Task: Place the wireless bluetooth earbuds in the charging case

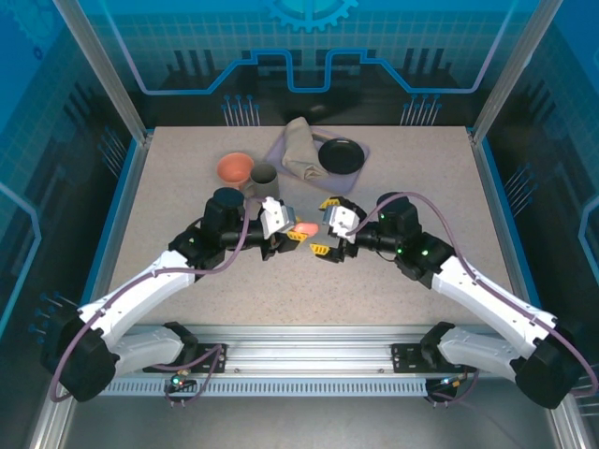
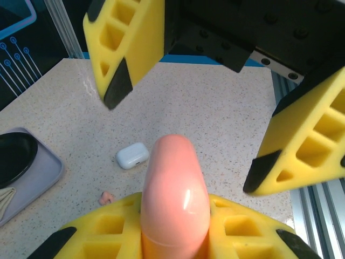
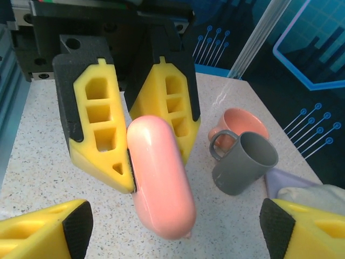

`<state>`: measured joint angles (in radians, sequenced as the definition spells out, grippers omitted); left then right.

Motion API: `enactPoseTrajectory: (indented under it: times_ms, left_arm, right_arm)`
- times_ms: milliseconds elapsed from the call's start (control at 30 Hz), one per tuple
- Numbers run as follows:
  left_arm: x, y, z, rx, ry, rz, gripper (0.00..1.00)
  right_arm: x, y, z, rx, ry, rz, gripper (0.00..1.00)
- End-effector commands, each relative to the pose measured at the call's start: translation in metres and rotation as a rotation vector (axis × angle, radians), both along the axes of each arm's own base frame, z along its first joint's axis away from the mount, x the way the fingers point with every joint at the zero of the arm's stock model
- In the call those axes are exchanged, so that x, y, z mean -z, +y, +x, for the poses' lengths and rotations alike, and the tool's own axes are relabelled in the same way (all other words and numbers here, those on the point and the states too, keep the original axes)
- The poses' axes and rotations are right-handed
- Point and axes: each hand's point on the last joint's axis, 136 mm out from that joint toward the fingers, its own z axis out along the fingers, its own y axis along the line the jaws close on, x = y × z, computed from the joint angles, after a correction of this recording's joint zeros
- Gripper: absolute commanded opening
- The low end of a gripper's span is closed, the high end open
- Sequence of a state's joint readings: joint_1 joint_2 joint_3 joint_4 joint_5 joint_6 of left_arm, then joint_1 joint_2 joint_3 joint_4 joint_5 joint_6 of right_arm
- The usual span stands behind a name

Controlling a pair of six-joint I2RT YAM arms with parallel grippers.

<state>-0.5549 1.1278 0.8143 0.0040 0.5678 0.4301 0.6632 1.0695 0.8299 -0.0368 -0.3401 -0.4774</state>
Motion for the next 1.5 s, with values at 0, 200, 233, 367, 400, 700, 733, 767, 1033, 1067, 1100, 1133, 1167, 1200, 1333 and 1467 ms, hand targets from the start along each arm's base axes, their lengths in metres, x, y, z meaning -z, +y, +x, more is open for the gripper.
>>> enactPoseTrajectory:
  times_ms: [0, 200, 233, 367, 400, 700, 733, 767, 1033, 1067, 1100, 1133, 1167, 1200, 1333, 1467]
  left_arm:
    - [-0.002, 0.001, -0.005, 0.015, -0.04, 0.013, 0.0]
    - [-0.002, 0.001, -0.007, 0.021, -0.032, 0.02, 0.0]
    - [-0.001, 0.001, -0.008, 0.024, -0.031, 0.022, 0.0]
    - [-0.002, 0.001, -0.008, 0.027, -0.026, 0.023, 0.0]
    - [-0.002, 0.001, -0.008, 0.027, -0.027, 0.023, 0.0]
    - [-0.002, 0.001, -0.01, 0.035, -0.02, 0.025, 0.0]
    - [-0.002, 0.001, -0.01, 0.035, -0.02, 0.027, 0.0]
    - [-0.001, 0.001, -0.01, 0.036, -0.017, 0.03, 0.0]
    - [0.001, 0.0, -0.011, 0.038, -0.011, 0.036, 0.0]
    - [0.002, 0.001, -0.011, 0.038, -0.01, 0.036, 0.0]
    - [0.001, 0.001, -0.011, 0.038, -0.012, 0.035, 0.0]
    - [0.002, 0.001, -0.011, 0.038, -0.011, 0.037, 0.0]
    - [0.001, 0.001, -0.012, 0.039, -0.013, 0.036, 0.0]
    - [0.001, 0.001, -0.012, 0.04, -0.013, 0.036, 0.0]
    - [0.001, 0.001, -0.012, 0.038, -0.017, 0.033, 0.0]
    - [0.001, 0.0, -0.012, 0.037, -0.022, 0.032, 0.0]
  right_arm:
    - [-0.011, 0.005, 0.005, 0.002, -0.067, -0.025, 0.83]
    - [-0.022, 0.007, 0.011, 0.015, -0.094, -0.02, 0.76]
    - [-0.022, 0.007, 0.012, 0.016, -0.093, -0.021, 0.74]
    - [-0.024, 0.01, 0.015, 0.02, -0.098, -0.019, 0.71]
    - [-0.024, 0.01, 0.016, 0.02, -0.099, -0.021, 0.7]
    - [-0.025, 0.01, 0.024, 0.047, -0.115, -0.035, 0.7]
    - [-0.028, 0.01, 0.025, 0.052, -0.114, -0.025, 0.68]
    - [-0.031, 0.009, 0.027, 0.064, -0.111, -0.017, 0.68]
    - [-0.04, 0.002, 0.034, 0.103, -0.101, 0.01, 0.66]
    - [-0.04, 0.001, 0.035, 0.112, -0.098, 0.011, 0.67]
    - [-0.04, 0.0, 0.035, 0.117, -0.096, 0.011, 0.67]
    - [-0.04, -0.001, 0.036, 0.121, -0.092, 0.011, 0.67]
    - [-0.041, -0.002, 0.037, 0.127, -0.091, 0.011, 0.67]
    - [-0.04, -0.004, 0.038, 0.133, -0.087, 0.007, 0.67]
    - [-0.04, -0.008, 0.036, 0.137, -0.078, 0.004, 0.67]
    - [-0.042, -0.013, 0.031, 0.128, -0.066, 0.015, 0.68]
